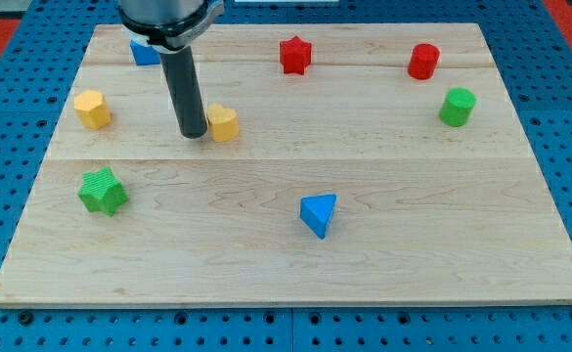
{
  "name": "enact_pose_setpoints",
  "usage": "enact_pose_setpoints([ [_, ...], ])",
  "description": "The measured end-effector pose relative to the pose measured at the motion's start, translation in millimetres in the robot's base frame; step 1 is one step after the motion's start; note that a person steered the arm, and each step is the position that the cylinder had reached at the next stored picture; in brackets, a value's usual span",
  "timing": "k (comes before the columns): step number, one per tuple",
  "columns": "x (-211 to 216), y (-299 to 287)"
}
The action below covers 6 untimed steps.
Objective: Place the yellow heart at the center of the board
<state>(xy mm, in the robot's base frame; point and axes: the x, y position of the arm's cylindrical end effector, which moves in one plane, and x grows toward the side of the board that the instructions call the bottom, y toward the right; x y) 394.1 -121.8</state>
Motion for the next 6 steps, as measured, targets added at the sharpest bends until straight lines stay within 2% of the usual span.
enact_pose_setpoints([
  [1, -13.2, 6.2],
  [2, -13.2, 61.6],
  [3, -17.5, 92.8],
  [6, -24.8, 146.4],
])
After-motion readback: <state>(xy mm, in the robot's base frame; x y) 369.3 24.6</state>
